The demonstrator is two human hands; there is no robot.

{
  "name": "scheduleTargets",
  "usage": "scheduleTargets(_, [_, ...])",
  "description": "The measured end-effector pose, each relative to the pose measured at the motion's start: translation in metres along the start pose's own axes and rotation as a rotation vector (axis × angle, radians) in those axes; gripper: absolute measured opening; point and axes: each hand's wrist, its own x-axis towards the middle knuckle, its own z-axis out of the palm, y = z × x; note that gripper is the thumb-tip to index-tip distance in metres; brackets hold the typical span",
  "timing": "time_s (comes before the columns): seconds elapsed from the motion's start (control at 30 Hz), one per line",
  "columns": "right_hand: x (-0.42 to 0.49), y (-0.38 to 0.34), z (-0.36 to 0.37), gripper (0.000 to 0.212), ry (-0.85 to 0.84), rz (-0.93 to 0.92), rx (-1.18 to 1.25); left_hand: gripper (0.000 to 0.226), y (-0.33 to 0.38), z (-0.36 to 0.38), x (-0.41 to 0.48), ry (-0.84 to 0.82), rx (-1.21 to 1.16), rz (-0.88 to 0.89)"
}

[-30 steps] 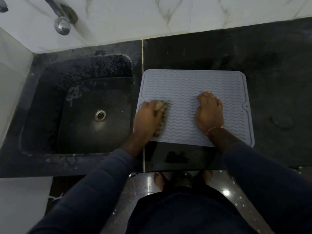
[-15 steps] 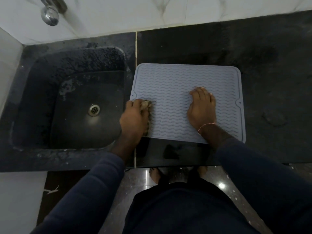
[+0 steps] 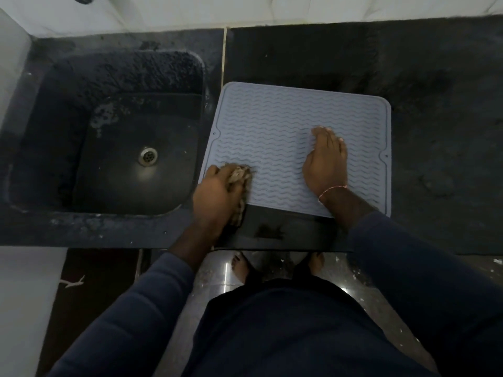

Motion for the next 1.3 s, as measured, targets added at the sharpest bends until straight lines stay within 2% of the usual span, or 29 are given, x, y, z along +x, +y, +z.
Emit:
scheduleTargets(0.07, [0.000,0.000,0.002,0.056,0.010,-0.007,0.005,0.034,0.032,0.018,-0.015,-0.046,-0.098,0.106])
scheduleTargets(0.17, [0.002,0.002,0.004,0.056,0.018,-0.013,0.013,0.036,0.061,0.036,-0.034,-0.206,-0.061,0.235])
scheduleTargets(0.33, [-0.001,0.007,0.002,0.053,0.004,-0.057,-0.026,0.039,-0.014,-0.007,-0.023,-0.160,0.068,0.008])
scheduleTargets(0.43, [-0.002,0.005,0.002,0.055,0.003,-0.056,-0.048,0.035,-0.043,-0.031,-0.019,-0.101,0.124,-0.068])
scheduleTargets(0.53, [-0.004,0.004,0.001,0.055,0.007,-0.049,-0.063,0.031,-0.025,-0.025,-0.017,-0.048,-0.029,0.032])
scheduleTargets(0.6, [-0.004,0.002,0.002,0.054,0.018,-0.044,-0.068,0.034,0.007,-0.007,-0.017,-0.081,-0.155,0.146])
scheduleTargets(0.67, [-0.004,0.001,0.002,0.054,0.022,-0.047,-0.062,0.037,0.037,0.013,-0.020,-0.151,-0.166,0.232])
scheduleTargets(0.73, [-0.003,0.002,0.001,0.054,0.018,-0.039,-0.060,0.038,0.046,0.023,-0.019,-0.220,-0.097,0.244])
scheduleTargets(0.8, [-0.003,0.005,0.003,0.053,0.018,-0.036,-0.059,0.038,0.024,0.014,-0.018,-0.219,-0.042,0.208])
scheduleTargets(0.97, [-0.005,0.003,0.004,0.050,0.039,-0.026,-0.057,0.036,-0.067,-0.040,-0.012,-0.081,0.093,-0.026])
scheduleTargets(1.03, [-0.005,0.001,0.004,0.049,0.053,-0.028,-0.063,0.034,-0.076,-0.050,-0.005,-0.029,0.059,-0.039])
scheduleTargets(1.17, [-0.006,-0.002,0.003,0.048,0.060,-0.002,-0.053,0.032,-0.038,-0.036,0.013,-0.016,-0.203,0.120])
scheduleTargets(1.3, [-0.005,0.000,0.003,0.050,0.054,0.006,-0.050,0.034,0.024,0.012,0.030,-0.098,-0.252,0.237])
